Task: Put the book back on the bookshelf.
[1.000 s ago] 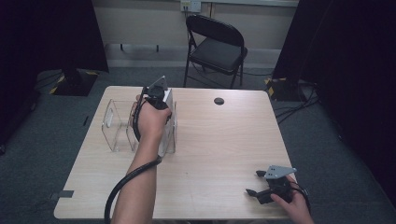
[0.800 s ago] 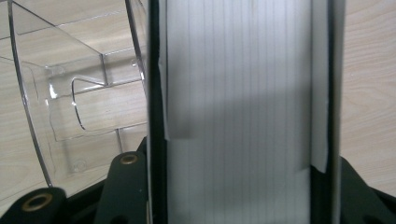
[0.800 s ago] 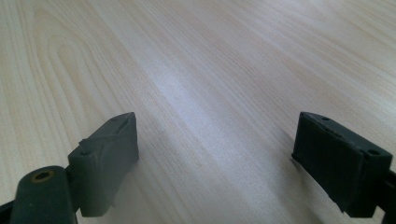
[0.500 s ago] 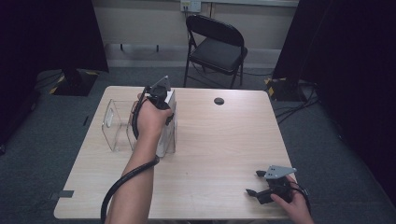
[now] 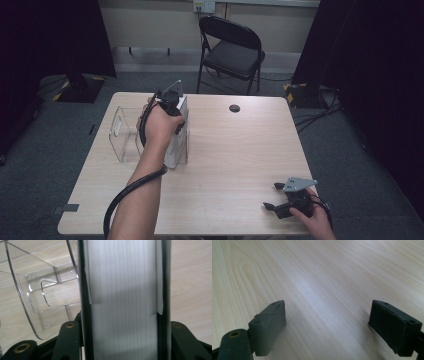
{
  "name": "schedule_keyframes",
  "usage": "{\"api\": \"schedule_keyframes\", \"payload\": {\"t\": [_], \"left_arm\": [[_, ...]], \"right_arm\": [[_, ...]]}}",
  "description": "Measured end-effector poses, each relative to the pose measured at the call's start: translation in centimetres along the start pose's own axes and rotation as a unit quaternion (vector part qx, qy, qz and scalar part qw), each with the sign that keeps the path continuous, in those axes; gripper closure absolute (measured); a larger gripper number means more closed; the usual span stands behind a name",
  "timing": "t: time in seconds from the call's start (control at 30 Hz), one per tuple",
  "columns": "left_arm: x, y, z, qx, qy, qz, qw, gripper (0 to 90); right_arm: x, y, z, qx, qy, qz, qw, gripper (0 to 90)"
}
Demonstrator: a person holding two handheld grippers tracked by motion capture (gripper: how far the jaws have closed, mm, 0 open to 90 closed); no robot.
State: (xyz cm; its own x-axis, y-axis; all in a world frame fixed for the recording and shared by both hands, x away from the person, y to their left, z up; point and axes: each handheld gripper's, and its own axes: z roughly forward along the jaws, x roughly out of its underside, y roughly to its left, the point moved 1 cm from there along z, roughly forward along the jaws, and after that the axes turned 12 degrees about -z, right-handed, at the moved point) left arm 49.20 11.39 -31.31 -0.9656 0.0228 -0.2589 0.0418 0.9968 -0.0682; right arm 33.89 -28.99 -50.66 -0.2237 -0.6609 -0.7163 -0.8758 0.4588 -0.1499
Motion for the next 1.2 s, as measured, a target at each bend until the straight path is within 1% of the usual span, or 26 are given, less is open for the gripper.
{"api": "schedule_keyframes", "payload": {"t": [0.03,0.1,0.13,0.17,0.2,0.23,0.27,0.43,0.47,0.5,0.53,0.57,0.6,0.67,0.7,0.73,0.8,0.83,0.87,0.9,0.93,0.97,1.03,1.1,1.13,1.2], "left_arm": [[0.05,0.08,-0.03,-0.001,-0.002,-0.003,1.0000,52.9],[0.11,0.15,-0.04,0.003,-0.007,-0.004,1.0000,53.2],[0.11,0.15,-0.09,0.005,-0.005,-0.006,1.0000,53.2],[0.12,0.16,-0.13,0.002,-0.007,-0.008,0.9999,53.3],[0.06,0.29,-0.15,0.004,-0.005,-0.002,1.0000,53.3],[0.06,0.25,-0.15,0.007,-0.006,-0.009,0.9999,53.4],[0.03,0.26,-0.20,0.005,-0.009,-0.012,0.9999,53.4],[-0.15,0.39,-0.31,0.016,-0.011,-0.020,0.9996,53.5],[-0.22,0.39,-0.34,0.013,-0.014,-0.025,0.9995,53.5],[-0.29,0.43,-0.31,0.014,-0.015,-0.025,0.9995,53.5],[-0.39,0.52,-0.35,0.012,-0.018,-0.022,0.9995,53.6],[-0.43,0.43,-0.28,0.013,-0.021,-0.029,0.9993,53.6],[-0.48,0.38,-0.22,0.013,-0.024,-0.028,0.9993,53.6],[-0.57,0.36,-0.14,0.016,-0.031,-0.036,0.9987,53.6],[-0.62,0.43,-0.12,0.015,-0.033,-0.035,0.9987,53.6],[-0.61,0.38,-0.06,0.017,-0.037,-0.042,0.9983,53.6],[-0.68,0.47,0.00,0.015,-0.041,-0.039,0.9983,53.6],[-0.68,0.45,-0.01,0.017,-0.043,-0.042,0.9981,53.6],[-0.71,0.55,-0.04,0.018,-0.046,-0.039,0.9980,53.6],[-0.67,0.49,-0.05,0.018,-0.053,-0.050,0.9972,53.6],[-0.72,0.55,-0.06,0.017,-0.052,-0.045,0.9975,53.6],[-0.73,0.56,-0.09,0.016,-0.058,-0.045,0.9972,53.6],[-0.70,0.54,0.07,0.013,-0.060,-0.050,0.9969,53.6],[-0.60,0.50,0.28,0.017,-0.063,-0.046,0.9968,53.6],[-0.55,0.46,0.30,0.014,-0.065,-0.051,0.9965,53.5],[-0.44,0.45,0.40,0.013,-0.068,-0.049,0.9964,53.5]], "right_arm": [[0.00,0.00,0.00,0.000,0.000,-0.001,1.0000,13.2],[0.00,0.00,0.00,0.000,0.000,0.000,1.0000,13.2],[-0.01,0.02,0.00,0.000,0.000,0.000,1.0000,13.2],[0.00,0.04,0.06,-0.002,-0.003,0.001,1.0000,13.2],[0.00,0.04,0.05,-0.001,-0.002,0.001,1.0000,13.2],[0.00,0.03,0.06,-0.002,-0.003,0.001,1.0000,13.2],[-0.01,0.02,0.02,0.000,-0.001,0.000,1.0000,13.2],[0.01,0.02,0.05,-0.003,-0.002,0.000,1.0000,13.2],[0.01,0.02,0.05,-0.003,-0.002,0.000,1.0000,13.2],[0.00,0.01,-0.01,0.000,0.001,-0.001,1.0000,13.2],[0.01,0.03,0.05,-0.003,-0.002,0.000,1.0000,13.2],[0.00,0.02,0.03,-0.002,-0.001,0.000,1.0000,13.2],[0.01,0.02,0.05,-0.003,-0.002,0.000,1.0000,13.2],[0.00,0.02,0.04,-0.002,-0.002,0.000,1.0000,13.2],[0.00,0.03,0.04,-0.002,-0.002,0.000,1.0000,13.2],[0.00,0.01,0.03,-0.002,-0.001,-0.001,1.0000,13.2],[0.00,0.02,0.02,-0.002,0.000,0.000,1.0000,13.2],[0.01,0.02,0.05,-0.002,-0.002,0.000,1.0000,13.2],[0.00,0.03,0.05,-0.002,-0.002,0.001,1.0000,13.2],[0.00,0.04,0.06,-0.002,-0.003,0.001,1.0000,13.2],[0.00,0.03,0.05,-0.002,-0.003,0.001,1.0000,13.2],[0.00,0.03,0.06,-0.002,-0.003,0.001,1.0000,13.2],[-0.01,0.04,0.06,-0.002,-0.003,0.001,1.0000,13.2],[-0.01,0.04,0.04,-0.001,-0.002,0.002,1.0000,13.2],[-0.01,0.03,0.06,-0.001,-0.003,0.001,1.0000,13.2],[-0.01,0.05,0.06,-0.001,-0.003,0.002,1.0000,13.2]]}}
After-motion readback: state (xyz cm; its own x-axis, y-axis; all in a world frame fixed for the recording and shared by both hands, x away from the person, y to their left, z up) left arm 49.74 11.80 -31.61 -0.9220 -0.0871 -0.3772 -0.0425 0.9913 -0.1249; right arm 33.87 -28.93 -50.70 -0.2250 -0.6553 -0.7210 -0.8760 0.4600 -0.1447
